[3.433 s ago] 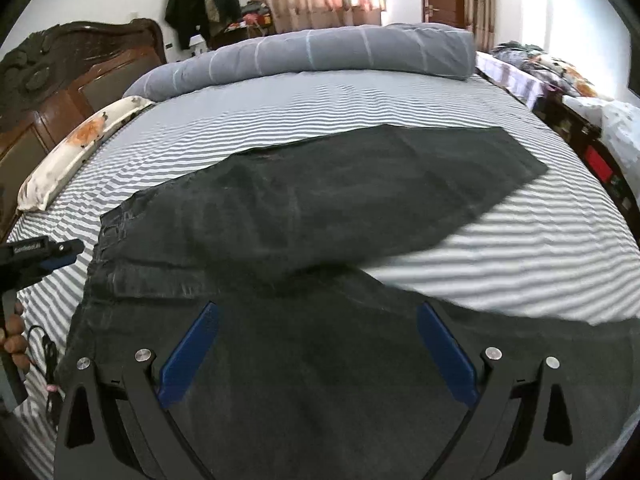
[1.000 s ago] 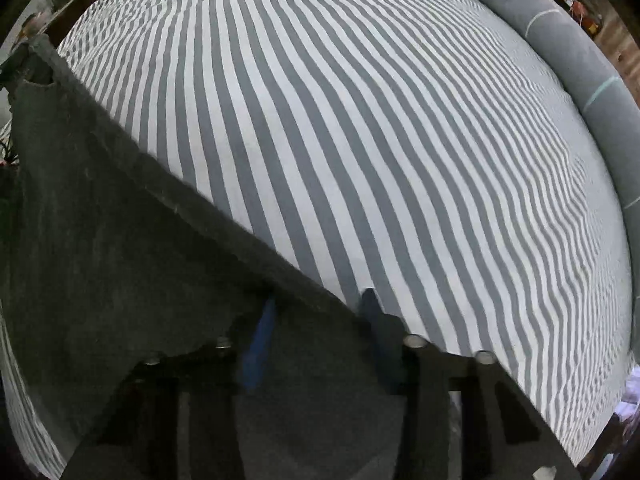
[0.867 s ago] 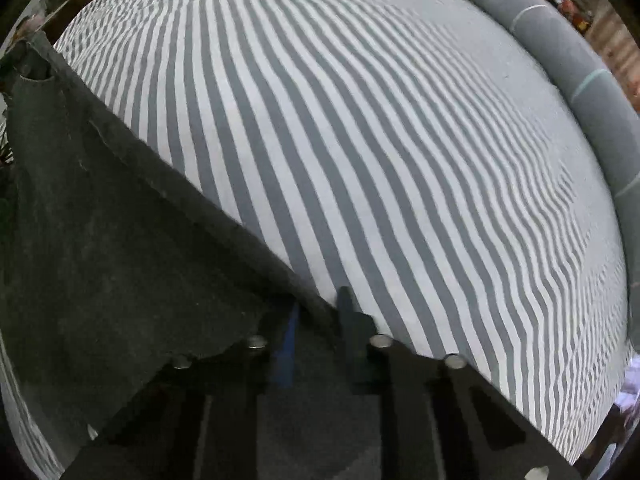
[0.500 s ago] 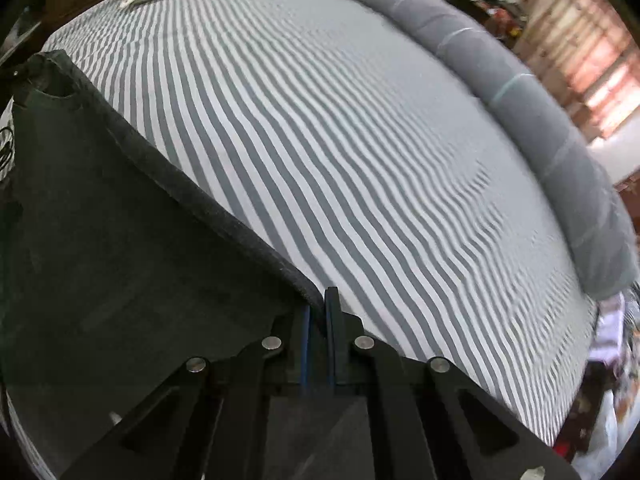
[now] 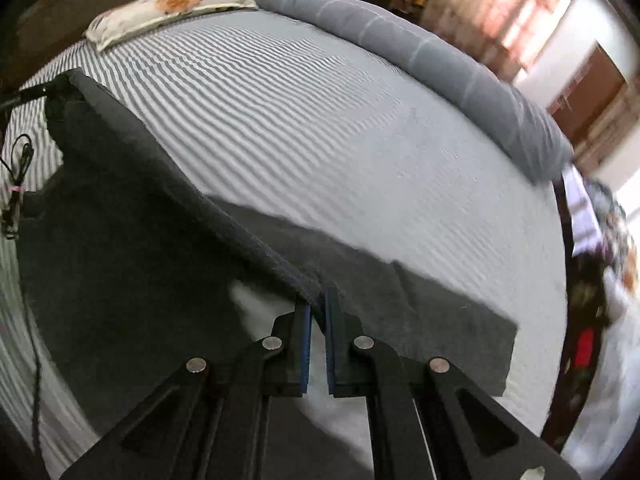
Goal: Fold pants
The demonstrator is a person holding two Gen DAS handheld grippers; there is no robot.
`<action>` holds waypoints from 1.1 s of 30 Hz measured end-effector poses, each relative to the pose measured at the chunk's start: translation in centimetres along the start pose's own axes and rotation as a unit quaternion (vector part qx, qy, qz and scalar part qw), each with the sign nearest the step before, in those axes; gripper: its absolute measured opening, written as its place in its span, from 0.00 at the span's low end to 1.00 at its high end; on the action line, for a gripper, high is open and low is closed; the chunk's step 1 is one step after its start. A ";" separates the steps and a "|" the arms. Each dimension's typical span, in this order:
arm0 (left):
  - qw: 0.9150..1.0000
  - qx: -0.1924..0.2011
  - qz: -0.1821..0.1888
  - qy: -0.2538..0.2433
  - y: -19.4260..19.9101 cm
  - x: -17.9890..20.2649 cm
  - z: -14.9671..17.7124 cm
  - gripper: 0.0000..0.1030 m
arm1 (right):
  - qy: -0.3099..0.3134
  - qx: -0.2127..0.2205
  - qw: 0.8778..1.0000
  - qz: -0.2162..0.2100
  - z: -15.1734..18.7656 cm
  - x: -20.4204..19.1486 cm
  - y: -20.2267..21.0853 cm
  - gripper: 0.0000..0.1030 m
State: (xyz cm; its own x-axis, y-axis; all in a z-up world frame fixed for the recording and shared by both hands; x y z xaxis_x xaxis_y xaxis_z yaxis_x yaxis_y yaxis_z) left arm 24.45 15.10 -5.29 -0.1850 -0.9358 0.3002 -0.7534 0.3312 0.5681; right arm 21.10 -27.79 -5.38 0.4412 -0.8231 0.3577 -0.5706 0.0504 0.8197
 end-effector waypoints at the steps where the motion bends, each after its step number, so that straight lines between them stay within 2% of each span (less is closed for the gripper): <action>1: 1.000 -0.003 0.001 -0.008 0.5 0.3 0.4 0.06 | -0.008 -0.002 1.000 0.003 1.3 -0.7 0.8 0.04; 7: 0.999 -0.048 0.007 -0.017 3.1 1.0 4.2 0.07 | -0.093 -0.022 0.995 -0.029 8.1 -4.1 2.4 0.04; 12: 0.995 -0.103 0.012 0.001 4.4 0.7 8.5 0.09 | -0.118 -0.051 0.991 -0.028 11.4 -6.3 0.7 0.04; 18: 0.986 -0.165 -0.009 0.005 4.5 0.8 13.7 0.13 | -0.150 -0.078 0.985 -0.015 13.7 -6.9 -0.9 0.09; 21: 0.981 -0.194 -0.019 0.014 4.4 0.8 15.2 0.15 | -0.171 -0.076 0.982 -0.006 13.9 -7.2 -0.6 0.23; 22: 0.979 -0.201 -0.018 0.022 4.5 0.7 15.5 0.16 | -0.183 -0.076 0.980 -0.003 13.9 -7.1 -0.2 0.35; 23: 0.978 -0.207 -0.014 0.037 4.8 0.7 15.8 0.19 | -0.194 -0.071 0.978 -0.005 13.9 -6.9 0.2 0.42; 25: 0.976 -0.207 0.002 0.068 5.8 0.5 15.8 0.22 | -0.212 -0.046 0.976 -0.010 14.1 -7.3 2.1 0.45; 28: 0.971 -0.202 0.034 0.125 7.7 0.1 16.2 0.38 | -0.240 -0.025 0.970 -0.018 15.3 -7.9 5.0 0.45; 30: 0.962 -0.192 0.072 0.179 8.8 0.1 16.6 0.47 | -0.267 -0.013 0.963 -0.036 16.4 -7.9 6.1 0.45; 33: 0.942 -0.186 0.129 0.248 9.3 0.9 17.1 0.50 | -0.318 0.000 0.946 -0.067 17.8 -7.8 6.9 0.45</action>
State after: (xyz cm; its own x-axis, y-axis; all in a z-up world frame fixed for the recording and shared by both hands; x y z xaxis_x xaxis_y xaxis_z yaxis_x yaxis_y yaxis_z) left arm 6.48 15.28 -12.90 0.0554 -0.6778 0.7332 -0.4326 0.6455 0.6294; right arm 1.33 -31.09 -10.49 0.0044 -0.9958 -0.0911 -0.5380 -0.0791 0.8392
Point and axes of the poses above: each gripper's, at about its wrist camera, not at the fingertips, and y roughly against the way its jaws point, x to its right, z to its underside, the point moved 6 cm from there along -y, roughly the way its jaws point, and after that the axes turned 6 degrees about z, right-handed, at the moved point
